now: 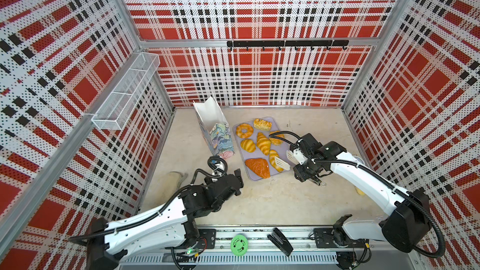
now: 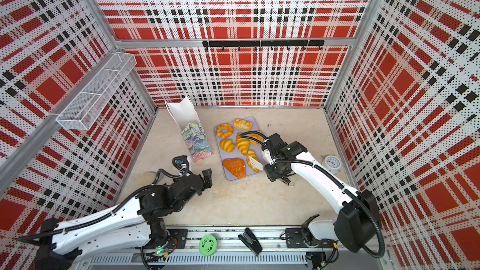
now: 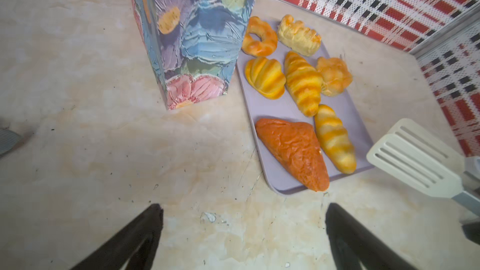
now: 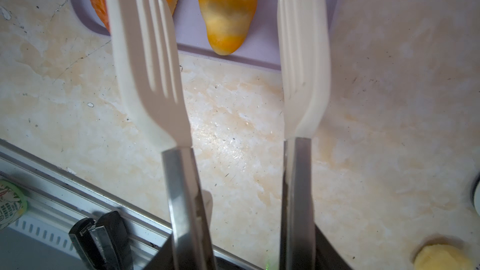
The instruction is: Place the fake bread into the paper bag
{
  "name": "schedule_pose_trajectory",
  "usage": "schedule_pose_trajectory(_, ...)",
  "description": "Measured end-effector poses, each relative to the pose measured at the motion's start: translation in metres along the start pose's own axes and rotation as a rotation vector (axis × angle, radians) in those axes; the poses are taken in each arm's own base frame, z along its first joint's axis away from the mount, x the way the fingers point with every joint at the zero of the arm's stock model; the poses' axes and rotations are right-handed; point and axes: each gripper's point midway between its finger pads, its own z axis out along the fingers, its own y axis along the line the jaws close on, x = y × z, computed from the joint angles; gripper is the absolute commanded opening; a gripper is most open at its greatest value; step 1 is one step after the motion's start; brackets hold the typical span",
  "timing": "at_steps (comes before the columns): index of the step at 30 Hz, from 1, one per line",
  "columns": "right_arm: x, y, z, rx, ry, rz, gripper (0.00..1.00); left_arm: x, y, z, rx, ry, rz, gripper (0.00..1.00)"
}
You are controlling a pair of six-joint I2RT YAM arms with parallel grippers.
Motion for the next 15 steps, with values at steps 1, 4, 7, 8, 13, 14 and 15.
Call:
schedule_pose_trajectory(1, -0.001, 0.001, 0.001, -0.003, 0.0, 0.0, 0.52, 0.006, -0.002, 0.0, -0.008, 0.002, 0.009, 0.99)
schedule_pose_trajectory(4, 0.0, 0.002, 0.005, -0.009, 0.015, 0.004, 0.51, 0.021, -0.007, 0.001, -0.024, 0.009, 0.02, 0.99)
schedule_pose_trajectory(7, 0.0, 0.002, 0.013, -0.012, 0.042, 0.019, 0.51, 0.032, -0.009, 0.0, -0.034, 0.014, 0.019, 0.99)
schedule_pose_trajectory(8, 0.0, 0.002, 0.015, -0.011, 0.047, 0.022, 0.51, 0.034, -0.009, 0.001, -0.038, 0.014, 0.019, 0.99)
schedule_pose_trajectory(13, -0.002, 0.002, 0.029, -0.008, 0.082, 0.038, 0.49, 0.039, -0.007, 0.002, -0.055, 0.022, 0.008, 0.99)
schedule_pose_trajectory(14, -0.002, 0.003, 0.032, -0.007, 0.089, 0.039, 0.49, 0.04, -0.007, 0.002, -0.055, 0.024, 0.001, 0.99)
schedule_pose_trajectory(15, -0.002, 0.003, 0.035, -0.005, 0.099, 0.042, 0.49, 0.04, -0.007, 0.001, -0.053, 0.027, -0.003, 0.99)
